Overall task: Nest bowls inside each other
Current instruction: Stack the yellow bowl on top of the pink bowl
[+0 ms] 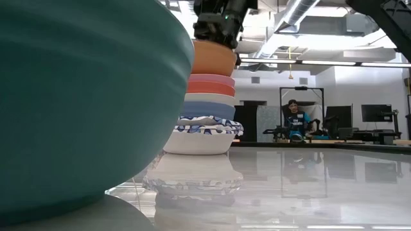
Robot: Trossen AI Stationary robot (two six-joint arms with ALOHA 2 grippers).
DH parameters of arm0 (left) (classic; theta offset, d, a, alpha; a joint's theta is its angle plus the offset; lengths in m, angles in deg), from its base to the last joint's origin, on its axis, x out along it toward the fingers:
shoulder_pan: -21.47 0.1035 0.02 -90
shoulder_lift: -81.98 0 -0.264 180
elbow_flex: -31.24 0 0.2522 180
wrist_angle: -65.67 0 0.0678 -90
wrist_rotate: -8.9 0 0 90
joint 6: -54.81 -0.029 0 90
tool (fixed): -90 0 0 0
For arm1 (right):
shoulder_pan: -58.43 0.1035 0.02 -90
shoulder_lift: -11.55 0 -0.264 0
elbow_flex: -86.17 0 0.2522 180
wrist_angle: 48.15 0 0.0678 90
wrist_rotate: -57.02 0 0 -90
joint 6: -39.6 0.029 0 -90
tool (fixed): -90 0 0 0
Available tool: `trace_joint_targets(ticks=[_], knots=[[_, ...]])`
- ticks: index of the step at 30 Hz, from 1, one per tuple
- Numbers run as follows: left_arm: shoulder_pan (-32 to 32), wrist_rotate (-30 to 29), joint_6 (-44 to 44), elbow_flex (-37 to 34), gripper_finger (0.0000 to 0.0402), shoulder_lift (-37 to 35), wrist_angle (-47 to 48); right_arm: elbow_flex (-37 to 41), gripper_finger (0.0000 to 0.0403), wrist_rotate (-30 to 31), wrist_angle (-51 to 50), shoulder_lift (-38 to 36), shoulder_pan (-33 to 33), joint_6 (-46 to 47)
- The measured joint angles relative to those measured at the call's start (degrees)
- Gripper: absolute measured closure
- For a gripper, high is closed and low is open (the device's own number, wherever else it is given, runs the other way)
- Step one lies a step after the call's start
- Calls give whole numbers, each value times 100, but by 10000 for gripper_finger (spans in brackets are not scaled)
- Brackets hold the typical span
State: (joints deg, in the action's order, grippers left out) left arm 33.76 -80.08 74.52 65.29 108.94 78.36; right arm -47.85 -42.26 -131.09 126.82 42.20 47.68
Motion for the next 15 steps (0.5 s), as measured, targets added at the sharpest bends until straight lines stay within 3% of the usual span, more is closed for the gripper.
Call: trace_joint_targets(ticks=[15], knots=[[0, 2, -16, 0, 182, 2, 60, 271, 396, 25, 293, 27, 7, 47]])
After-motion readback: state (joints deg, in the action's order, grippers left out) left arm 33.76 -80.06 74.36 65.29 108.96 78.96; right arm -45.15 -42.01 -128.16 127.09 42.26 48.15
